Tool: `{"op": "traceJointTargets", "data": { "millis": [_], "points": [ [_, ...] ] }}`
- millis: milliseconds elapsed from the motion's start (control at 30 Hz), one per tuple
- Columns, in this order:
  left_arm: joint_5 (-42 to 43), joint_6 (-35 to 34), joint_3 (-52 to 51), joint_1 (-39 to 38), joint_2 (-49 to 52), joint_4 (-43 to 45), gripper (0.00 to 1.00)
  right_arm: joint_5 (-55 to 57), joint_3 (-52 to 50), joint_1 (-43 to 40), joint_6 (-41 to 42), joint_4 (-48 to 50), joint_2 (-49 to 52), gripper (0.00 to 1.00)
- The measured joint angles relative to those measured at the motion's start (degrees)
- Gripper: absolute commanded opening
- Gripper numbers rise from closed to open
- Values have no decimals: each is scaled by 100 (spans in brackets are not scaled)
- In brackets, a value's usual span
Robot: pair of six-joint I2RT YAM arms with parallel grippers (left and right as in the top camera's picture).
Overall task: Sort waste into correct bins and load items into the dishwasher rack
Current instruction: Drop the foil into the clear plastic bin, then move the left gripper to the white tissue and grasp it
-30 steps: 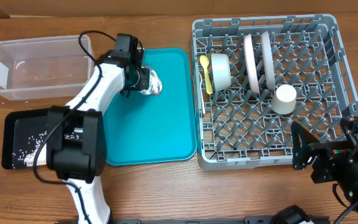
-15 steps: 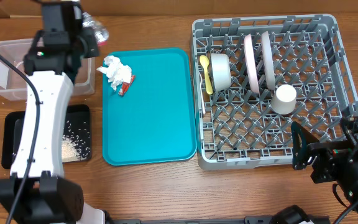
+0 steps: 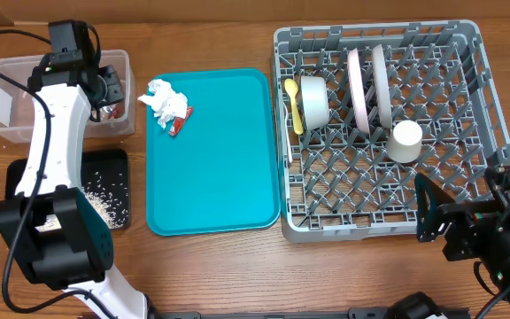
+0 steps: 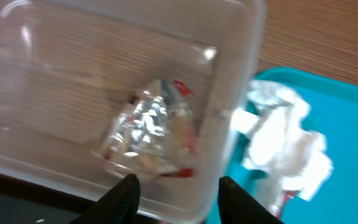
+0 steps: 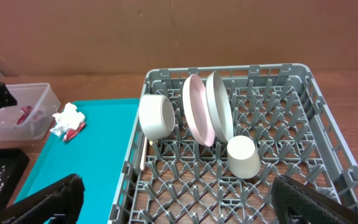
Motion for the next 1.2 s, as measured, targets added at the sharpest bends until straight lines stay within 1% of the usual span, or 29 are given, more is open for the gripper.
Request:
{"op": "traceJointTargets", "data": {
  "millis": [100,167,300,467,600,700,767,833,867,900,1000,1067,1200],
  "points": [
    [94,42,0,-334,-153,2,50,0,0,0,0,-2,0,100],
    [109,162,7,-610,-227,7,59,-2,0,-2,0,-2,0,100],
    [-127,317,24,-1366,-188,164,68,0,0,0,-2,-2,0,100],
    [-337,356,48,-1602,212,330,63,0,-2,0,0,-4,0,100],
    [-660,199,48,-1543,844,356,68,0,0,0,0,-2,0,100],
    [-780,157,48,-1504,1191,549,71,0,0,0,-4,-4,0,100],
    [-804,181,48,-1486,1294,662,70,-2,0,0,-2,-2,0,100],
    [-809,201,48,-1478,1318,728,60,2,0,0,-4,-2,0,100],
    [-815,208,48,-1478,1320,741,52,0,-2,0,-4,-2,0,100],
    [-820,205,48,-1478,1320,745,41,0,0,0,-4,-4,0,100],
    [-815,260,48,-1478,1353,743,17,2,0,0,-4,-2,0,100],
    [-791,289,48,-1478,1390,715,4,0,0,0,-2,-2,0,100],
    [-669,328,48,-1478,1412,522,4,0,0,0,-2,0,0,100]
  ]
}}
